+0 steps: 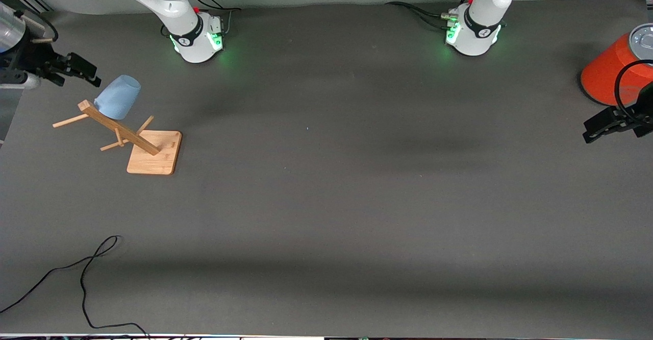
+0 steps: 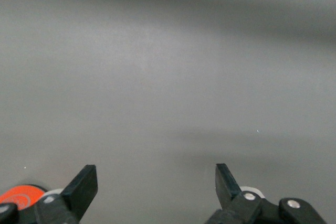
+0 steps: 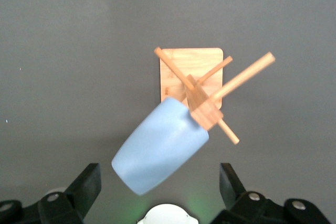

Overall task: Rotate and upright cup with both arms
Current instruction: 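Reach the right gripper to the blue cup on the wooden stand, then close the right gripper on the blue cup's base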

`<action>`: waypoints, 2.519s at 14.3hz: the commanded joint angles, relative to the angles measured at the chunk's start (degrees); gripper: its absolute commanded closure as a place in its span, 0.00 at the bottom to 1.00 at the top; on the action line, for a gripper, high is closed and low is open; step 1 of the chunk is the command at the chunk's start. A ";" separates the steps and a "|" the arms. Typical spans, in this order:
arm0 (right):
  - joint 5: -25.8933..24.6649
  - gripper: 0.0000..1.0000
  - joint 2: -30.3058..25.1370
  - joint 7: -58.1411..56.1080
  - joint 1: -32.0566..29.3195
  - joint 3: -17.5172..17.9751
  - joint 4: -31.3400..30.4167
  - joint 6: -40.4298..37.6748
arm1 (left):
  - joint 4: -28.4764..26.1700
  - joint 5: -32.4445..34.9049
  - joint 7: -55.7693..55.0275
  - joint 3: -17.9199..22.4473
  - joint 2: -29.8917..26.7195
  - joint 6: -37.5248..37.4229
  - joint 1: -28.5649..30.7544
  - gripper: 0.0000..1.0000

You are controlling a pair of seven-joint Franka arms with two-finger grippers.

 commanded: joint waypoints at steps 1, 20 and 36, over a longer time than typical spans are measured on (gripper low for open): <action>-1.08 0.00 -1.02 2.28 0.60 -1.91 -1.64 0.96 | 0.91 0.30 -0.16 0.10 0.56 0.64 -0.61 0.00; -0.11 0.00 -0.67 44.14 1.30 -2.00 -16.22 14.05 | 0.65 0.65 -0.25 0.02 0.56 -0.15 -0.87 0.00; 1.12 0.60 -4.61 46.85 1.48 -0.34 -16.23 9.50 | 0.74 -0.04 -0.07 0.02 0.65 -0.24 -0.52 0.00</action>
